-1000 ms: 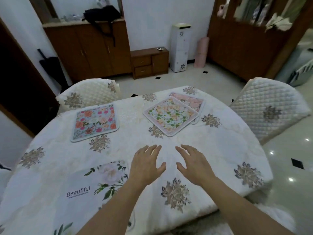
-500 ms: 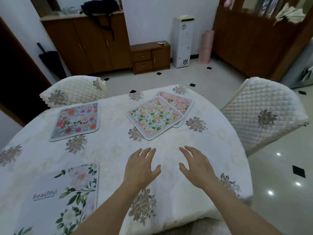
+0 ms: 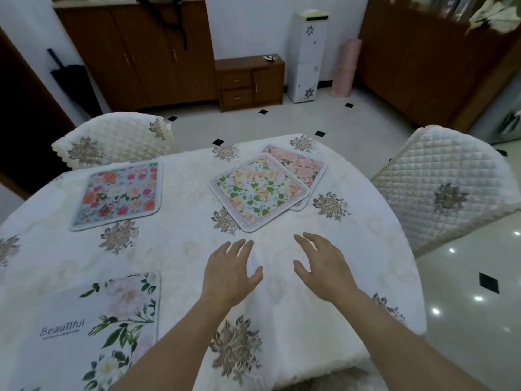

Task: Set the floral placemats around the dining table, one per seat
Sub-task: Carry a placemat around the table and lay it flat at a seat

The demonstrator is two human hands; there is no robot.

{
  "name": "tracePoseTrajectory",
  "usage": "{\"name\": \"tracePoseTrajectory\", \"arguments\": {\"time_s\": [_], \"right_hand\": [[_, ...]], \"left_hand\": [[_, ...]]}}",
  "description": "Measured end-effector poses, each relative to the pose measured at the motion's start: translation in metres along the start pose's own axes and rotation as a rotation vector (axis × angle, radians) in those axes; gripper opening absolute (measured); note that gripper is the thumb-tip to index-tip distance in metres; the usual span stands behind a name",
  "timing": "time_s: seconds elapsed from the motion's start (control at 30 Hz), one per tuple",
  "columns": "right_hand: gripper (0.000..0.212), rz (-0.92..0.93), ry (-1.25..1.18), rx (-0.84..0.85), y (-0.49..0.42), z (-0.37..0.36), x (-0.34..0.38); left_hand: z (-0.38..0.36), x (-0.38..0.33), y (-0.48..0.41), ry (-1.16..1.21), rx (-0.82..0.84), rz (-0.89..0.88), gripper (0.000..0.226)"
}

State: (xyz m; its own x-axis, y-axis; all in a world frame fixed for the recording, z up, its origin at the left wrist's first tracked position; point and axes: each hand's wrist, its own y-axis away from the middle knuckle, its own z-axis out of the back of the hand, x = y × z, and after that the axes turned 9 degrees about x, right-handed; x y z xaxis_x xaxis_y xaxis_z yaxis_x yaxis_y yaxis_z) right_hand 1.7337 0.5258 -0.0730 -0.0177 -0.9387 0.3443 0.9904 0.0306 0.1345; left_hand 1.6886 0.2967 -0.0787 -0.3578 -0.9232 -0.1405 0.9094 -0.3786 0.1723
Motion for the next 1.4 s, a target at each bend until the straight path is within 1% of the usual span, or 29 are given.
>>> {"name": "tracePoseTrajectory", "arguments": {"time_s": [0.2, 0.4, 0.53, 0.63, 0.73, 0.83, 0.93, 1.07, 1.2, 1.3, 1.33, 1.4], "right_hand": [[0.058, -0.076, 0.013, -0.022, -0.001, 0.005, -0.009], [0.058, -0.159, 0.013, -0.034, 0.02, 0.01, -0.057], [0.058, -0.194, -0.008, -0.053, 0.036, 0.021, -0.11], [0.058, -0.214, -0.032, -0.055, 0.051, 0.03, -0.168], [0.058, -0.223, -0.066, -0.042, 0.064, 0.042, -0.231], [0.06, -0.231, -0.101, -0.041, 0.074, 0.052, -0.277], [0.059, -0.229, -0.126, -0.06, 0.091, 0.071, -0.327], [0.058, -0.24, -0.132, -0.06, 0.112, 0.104, -0.379], [0.053, -0.269, -0.115, -0.071, 0.127, 0.123, -0.417], [0.065, -0.272, -0.089, -0.044, 0.122, 0.13, -0.438], [0.067, -0.265, -0.084, -0.034, 0.117, 0.131, -0.442], [0.062, -0.24, -0.092, -0.016, 0.105, 0.132, -0.445]], "left_hand": [[-0.003, -0.024, -0.024, 0.051, -0.024, -0.1, 0.072], [-0.007, -0.08, -0.042, 0.044, 0.002, -0.188, 0.071], [-0.013, -0.132, -0.057, 0.022, 0.027, -0.227, 0.07], [-0.021, -0.183, -0.068, -0.002, 0.033, -0.247, 0.071], [-0.033, -0.241, -0.079, -0.03, 0.048, -0.237, 0.071], [-0.04, -0.286, -0.085, -0.041, 0.063, -0.216, 0.072], [-0.041, -0.34, -0.092, -0.041, 0.051, -0.199, 0.072], [-0.041, -0.397, -0.111, -0.04, 0.014, -0.22, 0.07], [-0.041, -0.435, -0.125, -0.028, -0.013, -0.231, 0.068], [-0.039, -0.445, -0.133, -0.03, -0.009, -0.216, 0.07], [-0.039, -0.445, -0.135, -0.032, -0.007, -0.205, 0.07], [-0.036, -0.443, -0.142, -0.032, -0.014, -0.18, 0.068]]}}
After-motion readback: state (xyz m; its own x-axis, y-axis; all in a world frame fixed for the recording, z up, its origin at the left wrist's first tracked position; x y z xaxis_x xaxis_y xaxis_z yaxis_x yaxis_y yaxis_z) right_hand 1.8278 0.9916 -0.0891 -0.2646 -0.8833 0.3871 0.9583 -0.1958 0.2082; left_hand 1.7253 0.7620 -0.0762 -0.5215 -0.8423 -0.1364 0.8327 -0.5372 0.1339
